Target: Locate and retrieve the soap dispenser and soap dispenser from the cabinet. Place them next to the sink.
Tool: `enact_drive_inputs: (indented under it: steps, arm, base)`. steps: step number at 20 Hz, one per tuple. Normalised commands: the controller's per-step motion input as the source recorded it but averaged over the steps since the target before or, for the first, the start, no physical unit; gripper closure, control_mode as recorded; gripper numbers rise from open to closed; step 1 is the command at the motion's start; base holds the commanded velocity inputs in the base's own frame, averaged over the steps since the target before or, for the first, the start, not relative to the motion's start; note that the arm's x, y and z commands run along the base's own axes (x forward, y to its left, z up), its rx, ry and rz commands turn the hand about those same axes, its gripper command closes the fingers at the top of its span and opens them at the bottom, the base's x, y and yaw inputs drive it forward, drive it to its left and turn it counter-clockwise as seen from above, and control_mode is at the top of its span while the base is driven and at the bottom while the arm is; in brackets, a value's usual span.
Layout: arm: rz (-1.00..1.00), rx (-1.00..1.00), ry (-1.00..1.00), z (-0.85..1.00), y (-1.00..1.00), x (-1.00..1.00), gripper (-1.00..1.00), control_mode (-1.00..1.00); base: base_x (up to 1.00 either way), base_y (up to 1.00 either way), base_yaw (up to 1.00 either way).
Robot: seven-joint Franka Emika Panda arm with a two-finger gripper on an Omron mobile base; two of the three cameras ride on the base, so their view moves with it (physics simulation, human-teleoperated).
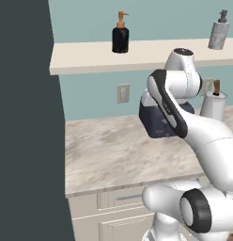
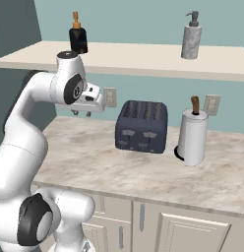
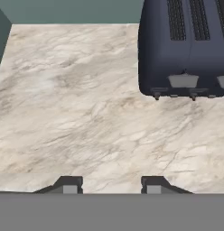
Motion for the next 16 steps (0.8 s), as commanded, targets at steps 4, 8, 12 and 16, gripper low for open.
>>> enact_drive_inputs:
  steps: [4, 8, 12, 16]
  arm:
    - [0.0, 0.0, -0.01, 0.0, 0.0, -0.13, -1.0, -1.0]
    - [0.0, 0.0, -0.17, 0.06, 0.0, -0.57, -1.0, -1.0]
    - [0.0, 0.0, -0.24, 0.31, 0.0, -0.64, -1.0, -1.0]
    - [0.0, 0.0, -0.25, 0.49, 0.06, -0.5, -1.0, -1.0]
  base:
    - [0.0, 0.0, 0.0]
    - [0.0, 0.0, 0.0]
    - [0.0, 0.0, 0.0]
    - [0.0, 0.0, 0.0]
